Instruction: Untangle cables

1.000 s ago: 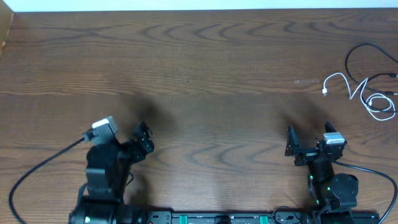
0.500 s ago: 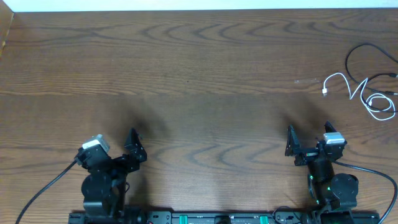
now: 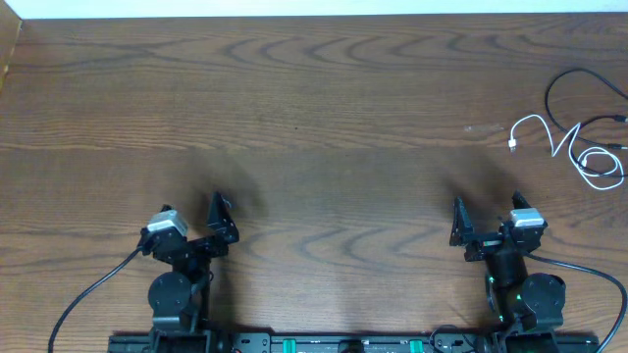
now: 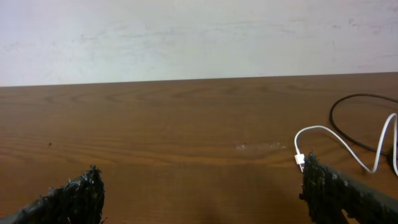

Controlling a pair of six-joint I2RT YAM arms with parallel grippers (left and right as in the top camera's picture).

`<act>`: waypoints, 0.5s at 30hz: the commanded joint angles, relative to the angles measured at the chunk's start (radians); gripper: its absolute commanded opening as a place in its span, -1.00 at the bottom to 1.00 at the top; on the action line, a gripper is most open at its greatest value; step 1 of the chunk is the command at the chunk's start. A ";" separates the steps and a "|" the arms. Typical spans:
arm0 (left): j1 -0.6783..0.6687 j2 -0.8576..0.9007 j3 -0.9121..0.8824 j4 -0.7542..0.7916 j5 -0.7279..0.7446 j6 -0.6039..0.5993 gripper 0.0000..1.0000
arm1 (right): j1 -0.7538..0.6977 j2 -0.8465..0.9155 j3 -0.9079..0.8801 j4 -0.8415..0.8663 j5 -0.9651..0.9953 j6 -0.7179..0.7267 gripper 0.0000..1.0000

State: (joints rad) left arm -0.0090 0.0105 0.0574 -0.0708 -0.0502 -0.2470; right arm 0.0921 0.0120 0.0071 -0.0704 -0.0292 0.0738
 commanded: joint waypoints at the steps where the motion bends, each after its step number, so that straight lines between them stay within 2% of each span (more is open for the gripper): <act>1: 0.004 -0.009 -0.044 0.053 0.019 0.067 0.96 | 0.005 -0.007 -0.002 -0.005 0.004 -0.012 0.99; 3: 0.004 -0.010 -0.054 0.045 0.015 0.100 0.96 | 0.005 -0.007 -0.002 -0.005 0.004 -0.012 0.99; 8: 0.004 -0.010 -0.054 0.031 0.016 0.267 0.95 | 0.005 -0.007 -0.002 -0.005 0.005 -0.012 0.99; 15: 0.004 -0.010 -0.053 -0.003 0.040 0.269 0.96 | 0.005 -0.007 -0.002 -0.005 0.004 -0.012 0.99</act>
State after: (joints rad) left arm -0.0090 0.0101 0.0246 -0.0326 -0.0250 -0.0124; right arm 0.0921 0.0120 0.0071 -0.0704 -0.0292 0.0734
